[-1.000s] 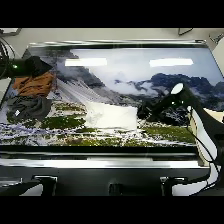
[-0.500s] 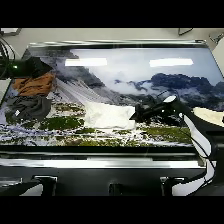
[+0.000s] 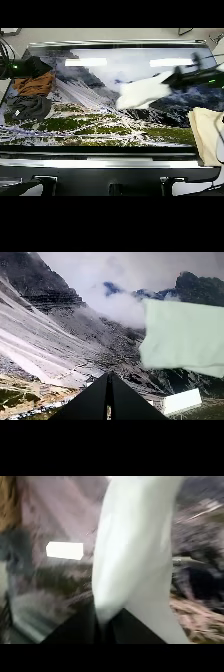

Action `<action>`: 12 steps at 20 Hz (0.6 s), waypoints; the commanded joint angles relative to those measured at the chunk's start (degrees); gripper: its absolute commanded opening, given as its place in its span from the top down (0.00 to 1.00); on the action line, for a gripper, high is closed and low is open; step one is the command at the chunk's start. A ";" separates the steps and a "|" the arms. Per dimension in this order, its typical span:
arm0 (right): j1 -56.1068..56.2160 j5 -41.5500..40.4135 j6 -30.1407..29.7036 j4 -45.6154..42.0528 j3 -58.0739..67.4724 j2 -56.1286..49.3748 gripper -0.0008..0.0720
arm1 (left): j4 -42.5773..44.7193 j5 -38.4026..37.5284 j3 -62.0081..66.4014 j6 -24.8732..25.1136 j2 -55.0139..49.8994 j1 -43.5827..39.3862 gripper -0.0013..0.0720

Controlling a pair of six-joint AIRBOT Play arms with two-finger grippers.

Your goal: Fold the clothes and pants, and hang the long-sleeved shirts on hangers.

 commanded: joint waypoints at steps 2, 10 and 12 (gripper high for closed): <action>-14.21 2.78 8.61 -9.44 12.07 1.09 0.94 | 0.02 0.13 -0.02 0.04 0.02 0.02 0.95; -32.06 5.35 15.78 -9.97 12.98 2.05 0.94 | 0.02 0.11 -0.02 0.02 0.02 0.00 0.95; -34.82 6.60 17.29 -11.32 12.96 3.13 0.94 | 0.02 0.13 -0.02 0.04 0.02 0.00 0.95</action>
